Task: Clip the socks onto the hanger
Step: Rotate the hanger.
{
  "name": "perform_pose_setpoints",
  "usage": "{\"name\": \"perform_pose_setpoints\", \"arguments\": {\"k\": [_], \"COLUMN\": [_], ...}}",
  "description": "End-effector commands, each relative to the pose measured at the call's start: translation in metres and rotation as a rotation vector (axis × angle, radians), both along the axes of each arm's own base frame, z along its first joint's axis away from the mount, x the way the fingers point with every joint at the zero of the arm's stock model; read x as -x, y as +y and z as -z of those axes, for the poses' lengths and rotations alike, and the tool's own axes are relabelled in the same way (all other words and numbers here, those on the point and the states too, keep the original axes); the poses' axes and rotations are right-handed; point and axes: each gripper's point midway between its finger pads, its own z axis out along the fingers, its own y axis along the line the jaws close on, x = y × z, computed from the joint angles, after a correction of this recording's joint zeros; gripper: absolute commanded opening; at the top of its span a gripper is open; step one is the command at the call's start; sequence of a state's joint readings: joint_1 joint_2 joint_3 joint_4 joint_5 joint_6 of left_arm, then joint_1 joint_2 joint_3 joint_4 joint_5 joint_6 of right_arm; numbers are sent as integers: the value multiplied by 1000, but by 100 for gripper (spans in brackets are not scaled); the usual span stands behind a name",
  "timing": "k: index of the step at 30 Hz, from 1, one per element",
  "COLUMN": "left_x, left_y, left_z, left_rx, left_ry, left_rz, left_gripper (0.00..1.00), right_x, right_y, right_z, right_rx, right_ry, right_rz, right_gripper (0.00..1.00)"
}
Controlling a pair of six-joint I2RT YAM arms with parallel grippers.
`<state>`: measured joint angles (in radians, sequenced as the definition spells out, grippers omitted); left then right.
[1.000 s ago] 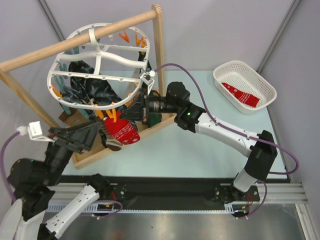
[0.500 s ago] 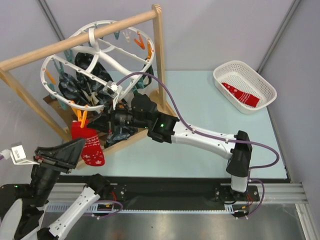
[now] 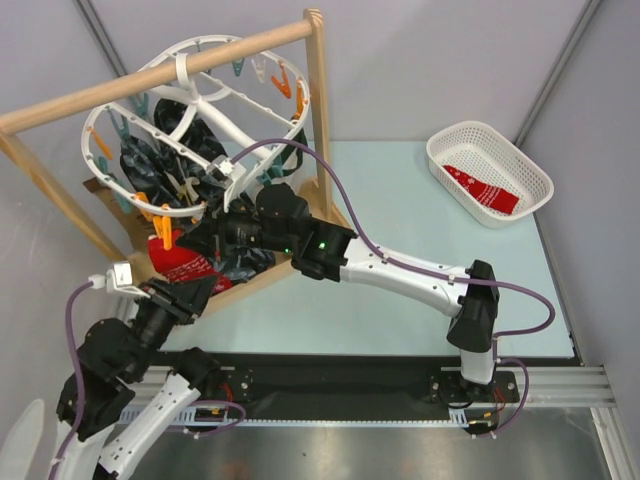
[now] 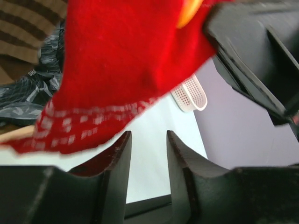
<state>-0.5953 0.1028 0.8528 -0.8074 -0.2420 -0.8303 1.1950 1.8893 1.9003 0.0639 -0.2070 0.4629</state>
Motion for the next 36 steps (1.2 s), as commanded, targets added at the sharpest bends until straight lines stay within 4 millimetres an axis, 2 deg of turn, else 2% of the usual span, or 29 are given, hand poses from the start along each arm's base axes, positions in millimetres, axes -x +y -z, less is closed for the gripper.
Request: {"name": "perform_pose_setpoints", "arguments": {"k": [1,5,6,8,10,12,14,15,16,17,18,19,21,23,24,25,29,31,36], "left_x": [-22,-42,-50,-55,-60,-63,-65,-67,-69,-70,-71,-72,-75,-76,-77,-77,-79,-79,-78], "left_y": [-2,-7,-4,-1,4,7,7,5,3,3,3,2,-2,-4,-5,-6,-7,-8,-8], "left_z": [-6,-8,-7,-5,-7,-7,-10,-10,-12,-12,-14,-14,-15,-15,-15,-17,-19,-23,-25], "left_rx": [62,26,-4,-36,-58,-73,-85,-95,-101,-110,-115,-117,-123,-127,-127,-125,-132,-132,-129], "left_ry": [10,1,15,31,35,29,15,8,1,3,5,6,4,2,0,-2,-7,-16,-21], "left_rz": [-71,-106,-142,-172,-209,-227,-231,-226,-219,-220,-222,-219,-210,-201,-200,-198,-195,-187,-188], "left_gripper": [41,49,51,54,56,56,56,56,56,56,57,57,57,58,58,58,59,59,59], "right_x": [-1,-2,-3,-4,-7,-8,-15,-13,-18,-20,-21,-21,-28,-34,-38,-49,-66,-72,-90], "right_y": [-4,-12,-15,-25,-35,-53,-70,-84,-91,-97,-112,-118,-139,-152,-157,-167,-191,-192,-192], "right_z": [-21,-13,-6,-10,-6,-10,-15,-25,-21,-20,-31,-24,-23,-27,-23,-22,-15,-7,-5], "right_rx": [-32,7,46,63,105,126,134,124,139,148,132,149,149,127,136,139,121,112,92], "right_ry": [6,-2,2,-26,-49,-71,-99,-113,-114,-124,-133,-131,-152,-174,-190,-195,-212,-239,-330], "right_rz": [17,40,54,76,108,146,205,213,247,256,273,281,323,350,359,390,397,369,345], "right_gripper": [11,17,19,25,34,40,52,56,59,60,60,60,59,58,57,56,57,59,61]}}
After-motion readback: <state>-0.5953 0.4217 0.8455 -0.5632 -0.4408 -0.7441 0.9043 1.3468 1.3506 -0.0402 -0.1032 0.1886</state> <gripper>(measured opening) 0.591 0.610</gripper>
